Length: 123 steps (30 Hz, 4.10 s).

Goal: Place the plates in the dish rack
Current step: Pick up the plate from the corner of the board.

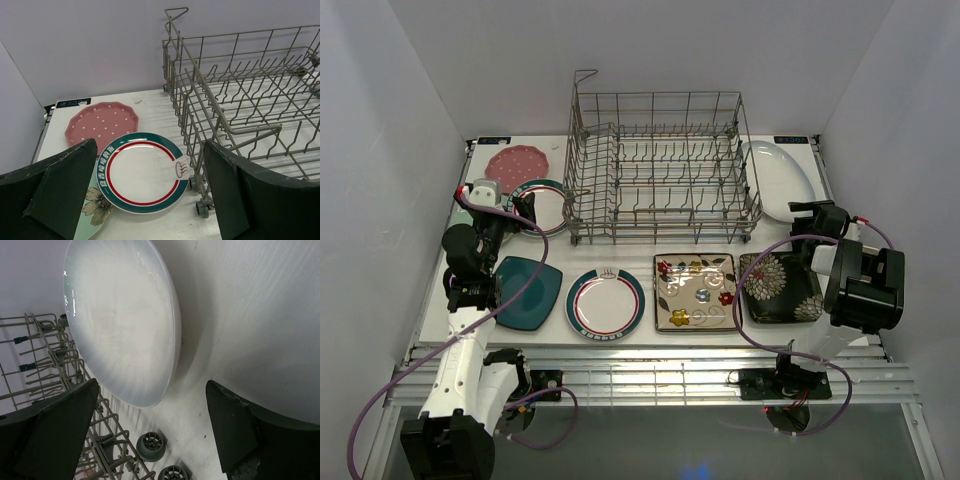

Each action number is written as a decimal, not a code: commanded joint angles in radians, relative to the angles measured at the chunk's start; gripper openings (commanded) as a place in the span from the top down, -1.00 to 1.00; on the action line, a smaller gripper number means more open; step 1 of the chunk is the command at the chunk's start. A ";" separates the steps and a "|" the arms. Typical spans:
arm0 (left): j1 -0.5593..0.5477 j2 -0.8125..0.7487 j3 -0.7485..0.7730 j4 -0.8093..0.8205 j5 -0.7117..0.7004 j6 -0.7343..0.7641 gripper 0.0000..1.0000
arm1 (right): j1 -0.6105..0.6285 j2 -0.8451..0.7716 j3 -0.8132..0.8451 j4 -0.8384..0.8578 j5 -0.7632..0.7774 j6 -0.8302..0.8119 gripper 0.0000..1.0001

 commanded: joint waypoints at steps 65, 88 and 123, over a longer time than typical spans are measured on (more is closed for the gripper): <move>-0.001 -0.032 -0.011 0.011 0.008 -0.005 -0.96 | 0.010 0.210 0.052 0.241 0.003 0.049 0.38; 0.001 -0.044 -0.012 0.009 0.014 -0.003 -0.96 | 0.019 0.078 0.052 0.122 0.092 0.020 0.85; -0.001 -0.045 0.034 -0.059 0.215 0.034 -0.96 | 0.031 -0.292 0.230 -0.443 0.428 -0.189 0.85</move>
